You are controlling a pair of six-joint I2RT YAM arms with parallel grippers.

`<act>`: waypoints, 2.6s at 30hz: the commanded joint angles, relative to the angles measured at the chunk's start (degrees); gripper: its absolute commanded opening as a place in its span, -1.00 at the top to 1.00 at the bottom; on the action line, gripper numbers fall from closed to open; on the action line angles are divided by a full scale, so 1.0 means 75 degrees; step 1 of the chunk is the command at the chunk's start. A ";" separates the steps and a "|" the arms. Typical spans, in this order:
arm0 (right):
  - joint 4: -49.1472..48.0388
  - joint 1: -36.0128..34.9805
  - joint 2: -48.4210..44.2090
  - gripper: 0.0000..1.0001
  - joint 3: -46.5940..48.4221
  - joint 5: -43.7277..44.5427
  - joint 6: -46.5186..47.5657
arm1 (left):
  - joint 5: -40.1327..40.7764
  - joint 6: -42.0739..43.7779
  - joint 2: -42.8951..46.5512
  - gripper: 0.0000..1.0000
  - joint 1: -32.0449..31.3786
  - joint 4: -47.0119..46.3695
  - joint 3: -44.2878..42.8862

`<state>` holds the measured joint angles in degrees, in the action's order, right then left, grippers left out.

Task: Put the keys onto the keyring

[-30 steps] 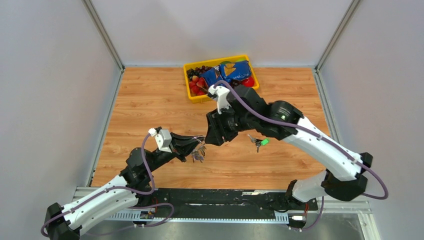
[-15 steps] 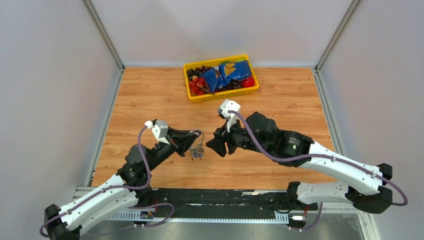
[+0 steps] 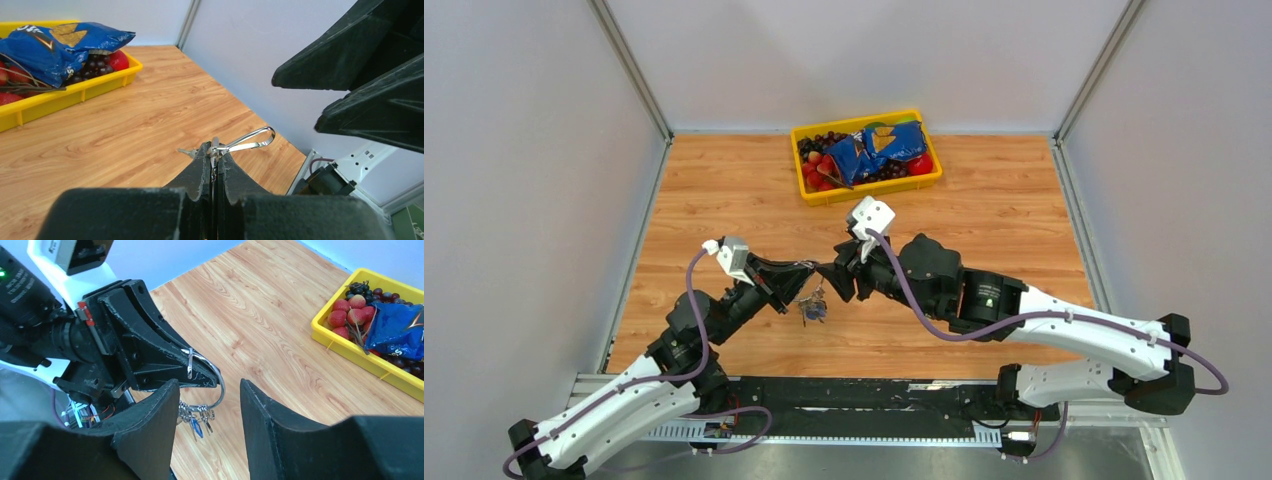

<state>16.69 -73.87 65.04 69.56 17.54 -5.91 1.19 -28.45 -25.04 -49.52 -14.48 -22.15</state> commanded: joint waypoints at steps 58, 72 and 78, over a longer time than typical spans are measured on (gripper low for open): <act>-0.0299 -0.0265 0.1039 1.00 0.1224 0.0252 -0.1034 | -0.0535 0.0157 0.0627 0.60 -0.0016 0.0456 -0.0454; 0.2104 -0.0265 0.1830 1.00 0.3031 0.0491 -0.1873 | -0.0808 0.0986 0.0797 0.12 -0.0015 0.0616 -0.0568; 0.2501 -0.0265 0.1979 1.00 0.3217 0.0340 -0.2063 | -0.0560 0.1202 0.0817 0.04 -0.0015 0.0779 -0.0712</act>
<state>34.06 -75.64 79.59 90.28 20.38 -19.35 -3.92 -21.91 -19.40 -49.52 -8.56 -24.18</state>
